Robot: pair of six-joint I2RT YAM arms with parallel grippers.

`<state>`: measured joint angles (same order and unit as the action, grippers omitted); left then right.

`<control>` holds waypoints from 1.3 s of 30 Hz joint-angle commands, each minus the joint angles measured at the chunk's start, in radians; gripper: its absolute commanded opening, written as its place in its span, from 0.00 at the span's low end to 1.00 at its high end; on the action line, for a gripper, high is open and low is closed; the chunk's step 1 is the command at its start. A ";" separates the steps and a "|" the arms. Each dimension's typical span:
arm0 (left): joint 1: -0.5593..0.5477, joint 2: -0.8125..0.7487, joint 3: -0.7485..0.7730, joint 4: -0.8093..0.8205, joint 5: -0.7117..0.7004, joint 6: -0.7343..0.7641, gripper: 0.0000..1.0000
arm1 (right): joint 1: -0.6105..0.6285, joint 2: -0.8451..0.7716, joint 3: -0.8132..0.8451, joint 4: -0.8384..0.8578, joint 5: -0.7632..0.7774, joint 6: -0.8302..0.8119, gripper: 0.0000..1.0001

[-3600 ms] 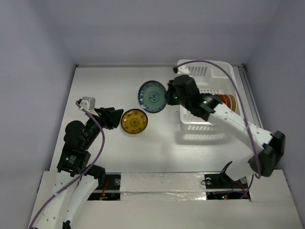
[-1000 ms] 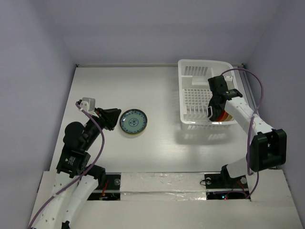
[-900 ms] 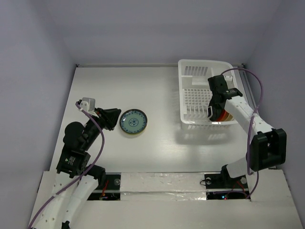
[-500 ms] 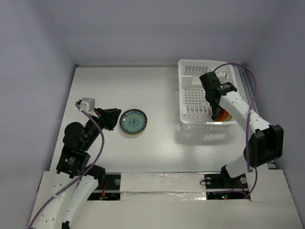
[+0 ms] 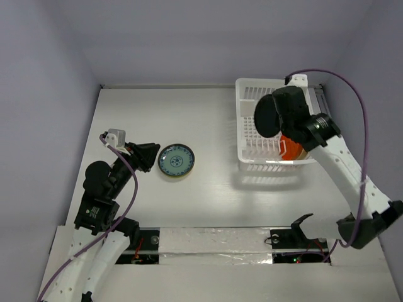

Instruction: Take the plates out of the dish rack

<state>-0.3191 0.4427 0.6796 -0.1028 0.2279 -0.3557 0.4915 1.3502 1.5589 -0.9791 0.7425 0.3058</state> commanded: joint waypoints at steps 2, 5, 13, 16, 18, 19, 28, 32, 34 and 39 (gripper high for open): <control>-0.005 0.004 0.040 0.041 0.004 0.006 0.20 | 0.088 -0.095 -0.086 0.327 -0.366 0.038 0.00; -0.005 0.008 0.041 0.035 -0.004 0.004 0.21 | 0.169 -0.022 -0.155 0.477 -0.505 0.088 0.00; -0.005 0.010 0.040 0.034 -0.016 0.004 0.23 | 0.281 0.242 -0.152 0.761 -0.735 0.214 0.00; -0.005 0.014 0.040 0.034 -0.018 0.004 0.23 | 0.308 0.334 -0.132 0.815 -0.792 0.243 0.00; -0.005 0.014 0.040 0.034 -0.019 0.004 0.24 | 0.332 0.406 -0.108 0.833 -0.805 0.266 0.00; -0.005 0.014 0.040 0.034 -0.021 0.004 0.24 | 0.332 0.427 -0.102 0.833 -0.808 0.271 0.00; -0.005 0.017 0.040 0.038 -0.012 0.004 0.27 | 0.341 0.564 -0.140 0.887 -0.842 0.311 0.02; -0.005 0.016 0.040 0.037 -0.015 0.004 0.27 | 0.341 0.580 -0.146 0.859 -0.807 0.317 0.19; -0.005 0.014 0.040 0.037 -0.013 0.004 0.27 | 0.341 0.563 -0.154 0.849 -0.781 0.316 0.36; 0.005 0.011 0.038 0.038 -0.010 0.003 0.27 | 0.341 0.474 -0.164 0.778 -0.672 0.288 0.59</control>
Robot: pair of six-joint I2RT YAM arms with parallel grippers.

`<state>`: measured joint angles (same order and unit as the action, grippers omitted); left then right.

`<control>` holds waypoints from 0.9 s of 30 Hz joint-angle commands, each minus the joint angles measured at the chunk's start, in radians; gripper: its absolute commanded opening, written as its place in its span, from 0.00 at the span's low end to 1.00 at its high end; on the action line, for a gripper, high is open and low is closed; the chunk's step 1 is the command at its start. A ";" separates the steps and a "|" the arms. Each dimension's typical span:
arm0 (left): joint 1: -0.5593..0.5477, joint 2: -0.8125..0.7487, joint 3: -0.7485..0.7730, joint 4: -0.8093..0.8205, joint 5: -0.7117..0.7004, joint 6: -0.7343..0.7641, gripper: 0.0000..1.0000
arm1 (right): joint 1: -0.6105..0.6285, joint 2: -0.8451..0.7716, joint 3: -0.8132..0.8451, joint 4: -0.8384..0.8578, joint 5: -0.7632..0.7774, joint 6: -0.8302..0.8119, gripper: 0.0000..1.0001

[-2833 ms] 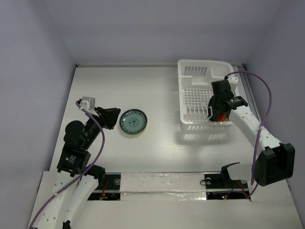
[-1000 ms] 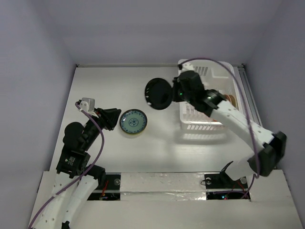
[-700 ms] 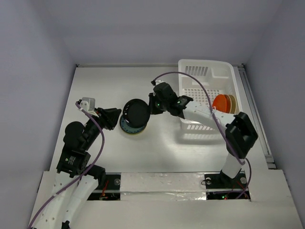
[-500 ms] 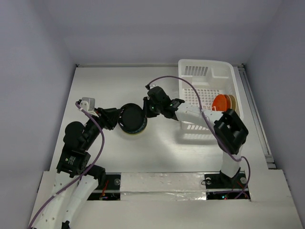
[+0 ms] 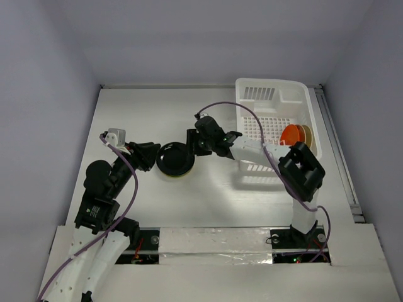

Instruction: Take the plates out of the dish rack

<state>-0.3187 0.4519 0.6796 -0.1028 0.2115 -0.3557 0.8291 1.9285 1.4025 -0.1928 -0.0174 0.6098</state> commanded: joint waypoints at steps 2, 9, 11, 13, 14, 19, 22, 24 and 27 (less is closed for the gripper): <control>0.004 0.002 0.038 0.038 0.008 0.003 0.27 | 0.013 -0.143 -0.014 -0.040 0.144 -0.022 0.59; 0.004 -0.007 0.038 0.040 0.009 0.004 0.28 | -0.019 -0.397 -0.097 -0.218 0.531 -0.028 0.00; 0.004 -0.009 0.037 0.044 0.015 0.003 0.31 | -0.106 -0.497 -0.156 -0.287 0.620 -0.021 0.00; 0.004 -0.007 0.038 0.043 0.023 0.003 0.31 | -0.198 -0.571 -0.221 -0.300 0.611 -0.021 0.00; 0.004 -0.012 0.038 0.043 0.025 0.003 0.31 | -0.281 -0.645 -0.253 -0.298 0.594 -0.031 0.00; -0.006 -0.036 0.040 0.041 0.020 0.004 0.29 | -0.451 -0.766 -0.323 -0.381 0.631 -0.093 0.16; -0.016 -0.042 0.040 0.046 0.022 0.004 0.30 | -0.518 -0.747 -0.268 -0.500 0.637 -0.140 0.28; -0.025 -0.044 0.041 0.046 0.025 0.006 0.30 | -0.539 -0.740 -0.255 -0.548 0.662 -0.176 0.39; -0.045 -0.055 0.043 0.043 0.019 0.008 0.31 | -0.579 -0.691 -0.232 -0.582 0.652 -0.212 0.40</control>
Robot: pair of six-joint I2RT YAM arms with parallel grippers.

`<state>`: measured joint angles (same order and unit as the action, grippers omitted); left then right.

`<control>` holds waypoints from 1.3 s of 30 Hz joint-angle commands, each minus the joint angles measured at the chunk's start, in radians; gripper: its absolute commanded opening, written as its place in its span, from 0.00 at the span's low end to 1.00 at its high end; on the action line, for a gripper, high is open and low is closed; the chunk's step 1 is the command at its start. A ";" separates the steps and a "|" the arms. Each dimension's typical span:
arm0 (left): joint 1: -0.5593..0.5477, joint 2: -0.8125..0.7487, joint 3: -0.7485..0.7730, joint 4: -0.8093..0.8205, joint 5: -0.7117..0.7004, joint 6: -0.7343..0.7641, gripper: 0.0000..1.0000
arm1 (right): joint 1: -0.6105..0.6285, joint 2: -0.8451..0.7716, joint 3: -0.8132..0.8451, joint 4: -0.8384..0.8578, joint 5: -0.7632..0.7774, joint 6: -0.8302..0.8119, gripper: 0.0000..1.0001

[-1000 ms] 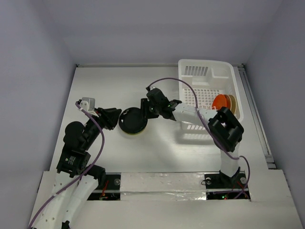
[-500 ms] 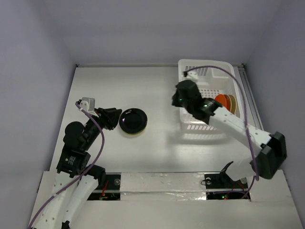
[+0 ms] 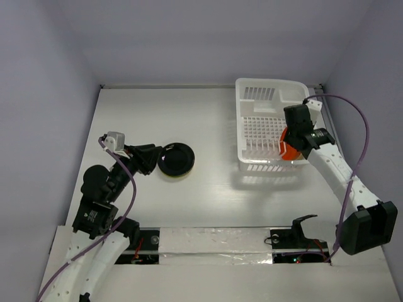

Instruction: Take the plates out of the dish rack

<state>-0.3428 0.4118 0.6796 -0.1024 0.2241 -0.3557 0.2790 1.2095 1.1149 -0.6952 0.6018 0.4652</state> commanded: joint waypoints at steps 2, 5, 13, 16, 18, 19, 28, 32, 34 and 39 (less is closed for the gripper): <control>-0.031 -0.022 0.044 0.041 0.001 0.009 0.31 | -0.040 0.068 0.066 -0.096 0.042 -0.080 0.39; -0.041 -0.033 0.044 0.040 -0.005 0.011 0.31 | -0.064 0.100 0.074 -0.098 0.036 -0.109 0.36; -0.071 -0.056 0.049 0.032 -0.023 0.012 0.32 | -0.086 0.202 0.106 -0.095 0.056 -0.122 0.30; -0.071 -0.057 0.049 0.035 -0.020 0.012 0.32 | -0.086 0.238 0.140 -0.128 0.102 -0.119 0.23; -0.071 -0.059 0.049 0.035 -0.019 0.011 0.32 | -0.086 0.242 0.151 -0.136 0.099 -0.123 0.20; -0.071 -0.061 0.049 0.036 -0.020 0.012 0.32 | -0.086 0.246 0.157 -0.139 0.096 -0.126 0.19; -0.081 -0.067 0.049 0.036 -0.023 0.011 0.33 | -0.086 0.305 0.178 -0.164 0.095 -0.140 0.11; -0.081 -0.070 0.049 0.036 -0.020 0.012 0.33 | -0.058 0.308 0.197 -0.196 0.107 -0.135 0.00; -0.081 -0.071 0.049 0.036 -0.022 0.011 0.33 | -0.029 0.309 0.229 -0.227 0.142 -0.117 0.00; -0.081 -0.073 0.049 0.033 -0.025 0.012 0.33 | 0.032 0.329 0.316 -0.328 0.217 -0.093 0.00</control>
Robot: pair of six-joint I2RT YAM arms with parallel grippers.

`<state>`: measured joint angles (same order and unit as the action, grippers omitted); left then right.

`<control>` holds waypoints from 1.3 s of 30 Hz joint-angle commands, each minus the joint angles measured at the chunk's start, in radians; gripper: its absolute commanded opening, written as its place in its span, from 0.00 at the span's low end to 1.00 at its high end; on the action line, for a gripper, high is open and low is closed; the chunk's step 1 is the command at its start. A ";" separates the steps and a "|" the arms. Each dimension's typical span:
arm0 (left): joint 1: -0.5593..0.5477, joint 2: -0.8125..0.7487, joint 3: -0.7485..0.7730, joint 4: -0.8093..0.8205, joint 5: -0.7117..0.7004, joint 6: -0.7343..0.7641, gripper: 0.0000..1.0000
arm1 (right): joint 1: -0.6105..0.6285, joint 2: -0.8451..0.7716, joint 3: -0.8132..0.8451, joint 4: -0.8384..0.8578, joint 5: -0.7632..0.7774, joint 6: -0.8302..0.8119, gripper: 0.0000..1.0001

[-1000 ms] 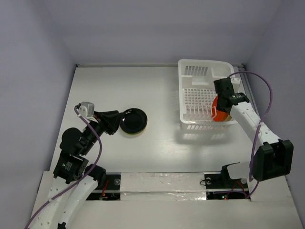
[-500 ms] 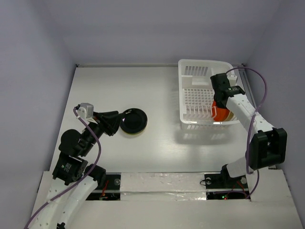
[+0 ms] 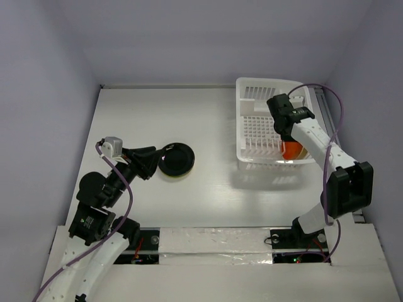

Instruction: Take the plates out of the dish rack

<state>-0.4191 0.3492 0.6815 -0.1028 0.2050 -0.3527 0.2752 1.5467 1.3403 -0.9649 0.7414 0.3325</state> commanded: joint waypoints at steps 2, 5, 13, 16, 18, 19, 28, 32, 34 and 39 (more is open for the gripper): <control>-0.004 -0.012 0.047 0.035 -0.003 0.008 0.33 | 0.064 0.006 0.134 -0.099 0.096 0.046 0.00; -0.004 -0.010 0.047 0.035 -0.003 0.008 0.33 | 0.078 0.023 0.171 -0.147 0.144 0.059 0.00; -0.004 -0.009 0.046 0.035 -0.004 0.008 0.33 | 0.134 -0.006 0.302 -0.224 0.193 0.076 0.00; -0.004 -0.007 0.046 0.032 -0.004 0.008 0.33 | 0.183 -0.052 0.353 -0.224 0.150 0.079 0.00; -0.004 -0.006 0.047 0.032 -0.010 0.009 0.33 | 0.223 -0.085 0.359 -0.151 0.055 0.050 0.00; -0.004 -0.003 0.047 0.032 -0.013 0.008 0.33 | 0.263 -0.118 0.359 -0.115 0.011 0.043 0.00; 0.005 0.010 0.047 0.026 -0.041 0.009 0.33 | 0.452 -0.048 0.200 0.428 -0.510 0.128 0.00; 0.023 0.016 0.047 0.026 -0.044 0.011 0.33 | 0.527 0.117 0.241 0.547 -0.615 0.165 0.00; 0.023 0.019 0.047 0.025 -0.046 0.011 0.33 | 0.547 0.199 0.269 0.580 -0.669 0.183 0.00; 0.032 0.028 0.046 0.029 -0.035 0.011 0.33 | 0.561 0.317 0.292 0.646 -0.728 0.223 0.00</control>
<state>-0.3969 0.3641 0.6815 -0.1070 0.1677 -0.3523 0.8398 1.8740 1.5723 -0.4549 0.0906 0.5076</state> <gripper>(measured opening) 0.327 0.034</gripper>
